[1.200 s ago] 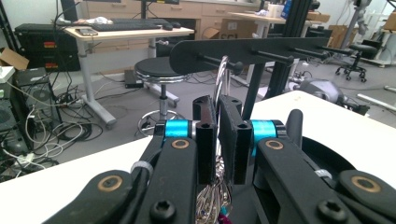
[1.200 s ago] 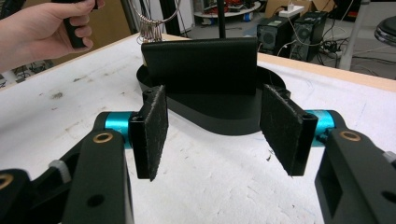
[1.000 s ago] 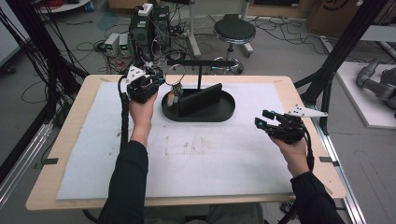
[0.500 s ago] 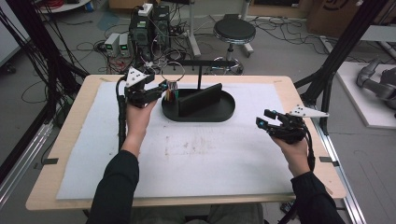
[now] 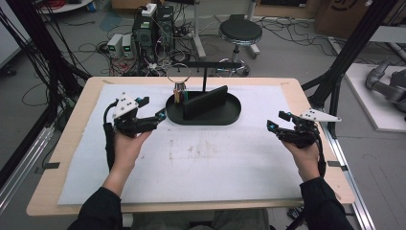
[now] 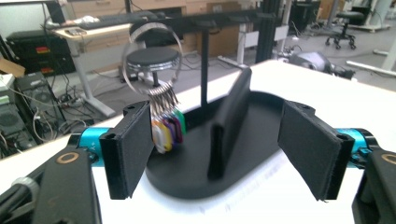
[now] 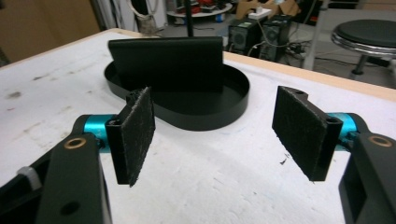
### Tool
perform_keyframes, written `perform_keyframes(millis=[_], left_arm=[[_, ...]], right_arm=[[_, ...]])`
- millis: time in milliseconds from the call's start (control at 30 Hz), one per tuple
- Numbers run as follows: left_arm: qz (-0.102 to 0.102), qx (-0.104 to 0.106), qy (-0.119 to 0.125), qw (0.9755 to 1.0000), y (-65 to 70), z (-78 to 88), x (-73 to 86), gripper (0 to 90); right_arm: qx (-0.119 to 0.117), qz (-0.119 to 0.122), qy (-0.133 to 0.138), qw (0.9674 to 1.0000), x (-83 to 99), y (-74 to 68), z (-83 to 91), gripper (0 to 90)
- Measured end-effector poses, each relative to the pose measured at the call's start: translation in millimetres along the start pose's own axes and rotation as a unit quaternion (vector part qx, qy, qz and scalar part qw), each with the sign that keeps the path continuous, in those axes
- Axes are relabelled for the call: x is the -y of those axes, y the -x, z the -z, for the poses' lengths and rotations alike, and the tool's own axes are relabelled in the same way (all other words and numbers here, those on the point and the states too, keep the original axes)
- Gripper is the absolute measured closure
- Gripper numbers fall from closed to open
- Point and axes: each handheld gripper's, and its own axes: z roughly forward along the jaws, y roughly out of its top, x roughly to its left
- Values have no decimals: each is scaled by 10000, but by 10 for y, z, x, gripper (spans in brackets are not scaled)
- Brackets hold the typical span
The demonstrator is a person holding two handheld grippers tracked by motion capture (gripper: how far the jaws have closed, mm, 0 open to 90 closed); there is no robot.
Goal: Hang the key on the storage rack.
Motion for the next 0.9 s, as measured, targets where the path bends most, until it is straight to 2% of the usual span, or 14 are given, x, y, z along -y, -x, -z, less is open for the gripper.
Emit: perform_keyframes(millis=[133, 233, 433, 567, 633, 733, 900], left_arm=[[-1, -58, -93, 9999, 12, 112, 190, 258], [125, -122, -171, 9997, -20, 191, 373, 257], [241, -226, -260, 9991, -92, 290, 571, 253], [2, -295, -345, 9990, -96, 303, 608, 254], [68, -267, -345, 9990, -101, 292, 619, 254], [-21, -281, -384, 9989, -90, 277, 635, 253], [-8, -300, -406, 9987, -90, 263, 651, 253]], right_arm=[[200, 44, -28, 9998, 34, -5, 3, 277], [417, 77, -98, 9991, 90, -11, -1, 273], [648, 28, -125, 9978, 158, 44, 32, 266], [747, -21, -211, 9970, 193, 90, 34, 254], [788, -46, -259, 9965, 205, 108, 27, 249], [822, -19, -243, 9963, 234, 116, 21, 249], [853, -37, -263, 9960, 246, 126, 18, 248]])
